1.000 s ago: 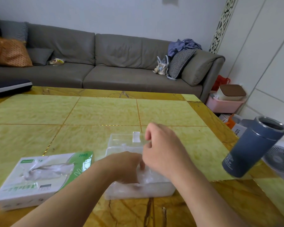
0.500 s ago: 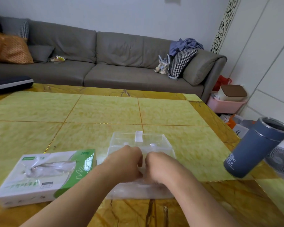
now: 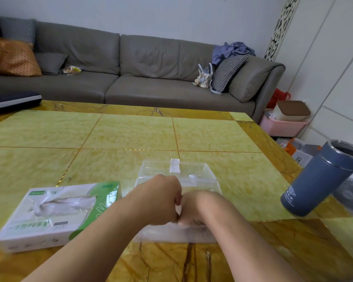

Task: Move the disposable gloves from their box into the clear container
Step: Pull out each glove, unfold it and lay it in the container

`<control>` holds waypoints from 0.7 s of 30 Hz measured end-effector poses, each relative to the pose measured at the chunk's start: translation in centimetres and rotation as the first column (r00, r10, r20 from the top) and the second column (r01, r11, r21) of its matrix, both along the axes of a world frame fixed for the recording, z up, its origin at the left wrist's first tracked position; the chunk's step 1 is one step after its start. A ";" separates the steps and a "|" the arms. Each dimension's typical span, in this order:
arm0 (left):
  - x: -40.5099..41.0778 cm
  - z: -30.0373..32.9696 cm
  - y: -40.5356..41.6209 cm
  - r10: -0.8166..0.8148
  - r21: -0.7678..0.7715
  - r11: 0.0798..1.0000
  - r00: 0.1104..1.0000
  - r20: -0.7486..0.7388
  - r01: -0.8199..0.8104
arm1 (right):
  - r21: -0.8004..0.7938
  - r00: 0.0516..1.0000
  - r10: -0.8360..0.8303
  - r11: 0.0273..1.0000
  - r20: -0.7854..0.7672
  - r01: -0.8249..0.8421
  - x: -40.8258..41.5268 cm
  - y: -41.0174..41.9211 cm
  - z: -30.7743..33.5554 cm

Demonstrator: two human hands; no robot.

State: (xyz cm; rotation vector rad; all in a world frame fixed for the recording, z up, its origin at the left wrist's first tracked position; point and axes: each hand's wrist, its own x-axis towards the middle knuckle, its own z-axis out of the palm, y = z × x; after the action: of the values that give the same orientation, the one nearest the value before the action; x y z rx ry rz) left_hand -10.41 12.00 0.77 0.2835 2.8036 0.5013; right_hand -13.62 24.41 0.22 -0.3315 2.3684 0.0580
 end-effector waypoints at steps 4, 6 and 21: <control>-0.1 0.5 0.6 -0.003 -0.187 0.981 0.978 0.208 0.043 | 0.058 0.999 -0.027 0.998 0.020 0.026 0.1 -0.1 0.3; -0.2 1.1 1.7 -0.014 -0.279 0.956 0.964 0.265 0.091 | 0.040 1.000 -0.021 0.999 0.015 0.021 0.3 0.1 0.2; 2.4 3.4 0.0 -0.054 -0.097 0.993 0.990 0.130 0.067 | -0.126 0.928 -0.066 0.992 -0.367 0.020 1.7 1.2 1.7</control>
State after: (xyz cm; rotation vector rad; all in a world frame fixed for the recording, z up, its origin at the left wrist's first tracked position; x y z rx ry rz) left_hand -8.04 11.96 4.14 0.3033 2.6770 0.3499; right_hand -11.94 25.63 1.97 -0.3508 2.7613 -0.0483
